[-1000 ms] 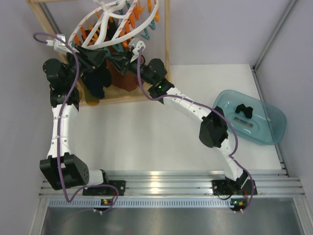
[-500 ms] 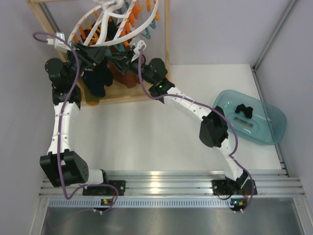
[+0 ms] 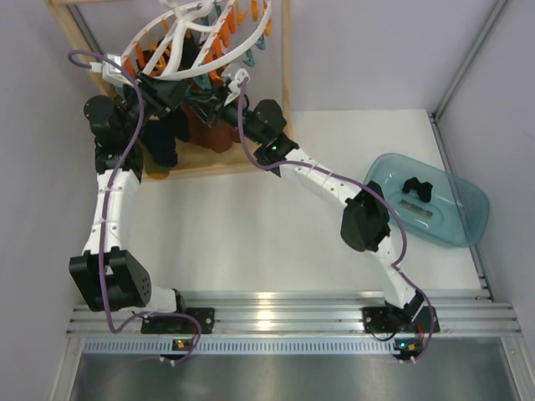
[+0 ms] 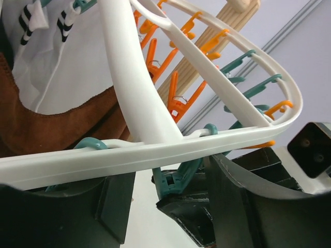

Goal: Clip the socks to the hanger
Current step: Open the clamp at the hanger.

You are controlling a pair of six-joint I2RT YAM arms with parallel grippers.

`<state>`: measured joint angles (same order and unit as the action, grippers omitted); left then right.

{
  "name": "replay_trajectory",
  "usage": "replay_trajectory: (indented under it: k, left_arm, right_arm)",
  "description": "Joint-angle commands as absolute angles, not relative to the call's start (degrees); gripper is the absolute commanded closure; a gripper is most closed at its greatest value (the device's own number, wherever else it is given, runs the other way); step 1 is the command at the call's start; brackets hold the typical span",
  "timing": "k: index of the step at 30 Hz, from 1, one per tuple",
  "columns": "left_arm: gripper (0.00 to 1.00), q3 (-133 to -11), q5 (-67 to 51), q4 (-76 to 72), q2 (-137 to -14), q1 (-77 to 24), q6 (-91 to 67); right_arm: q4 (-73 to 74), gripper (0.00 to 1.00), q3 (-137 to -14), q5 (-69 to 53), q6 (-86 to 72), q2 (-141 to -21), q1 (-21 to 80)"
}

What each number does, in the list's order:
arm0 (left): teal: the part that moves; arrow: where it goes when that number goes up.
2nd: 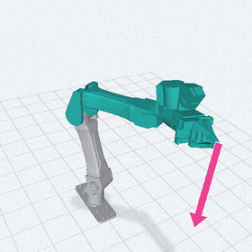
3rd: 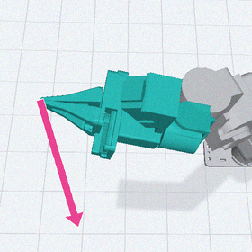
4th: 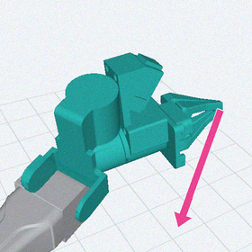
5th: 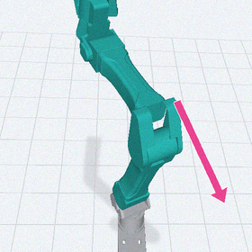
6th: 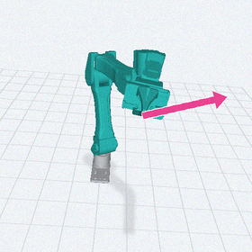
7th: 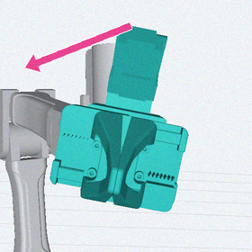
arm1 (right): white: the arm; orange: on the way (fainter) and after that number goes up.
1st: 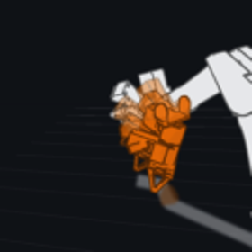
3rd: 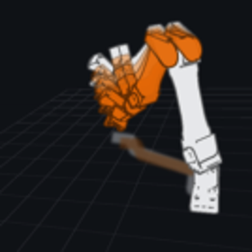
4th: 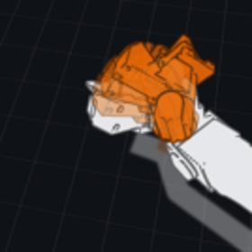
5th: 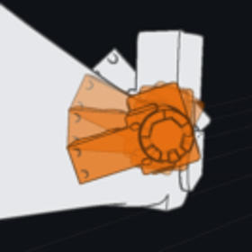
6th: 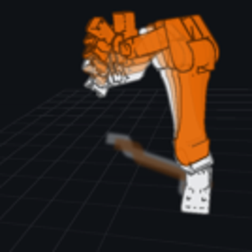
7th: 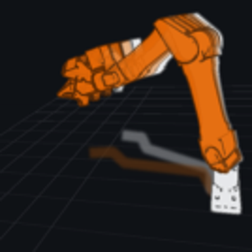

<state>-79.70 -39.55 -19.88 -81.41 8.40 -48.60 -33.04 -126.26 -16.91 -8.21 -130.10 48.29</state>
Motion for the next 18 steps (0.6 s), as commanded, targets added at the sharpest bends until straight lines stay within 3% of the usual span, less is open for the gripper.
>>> replay_trajectory:
  k: [1,6,13,18]
  left_arm:
    - [0.42,-82.4,-37.1,-23.6,-81.7,8.3,-46.1]
    - [0.46,-82.5,-33.8,-23.6,-81.7,8.4,-47.5]
    - [0.41,-84.7,-31.9,-22.2,-82.0,8.4,-50.9]
    - [0.48,-85.3,-30.2,-22.5,-82.2,8.3,-53.4]
  right_arm:
    - [-35.6,1.0,-126.9,-21.2,-9.1,-125.4,49.5]
    - [-35.3,1.0,-126.5,-21.3,-8.7,-125.5,49.4]
    - [-34.6,1.0,-125.3,-20.5,-6.9,-124.9,49.4]
    - [-34.6,1.0,-124.6,-20.4,-6.2,-124.9,49.5]
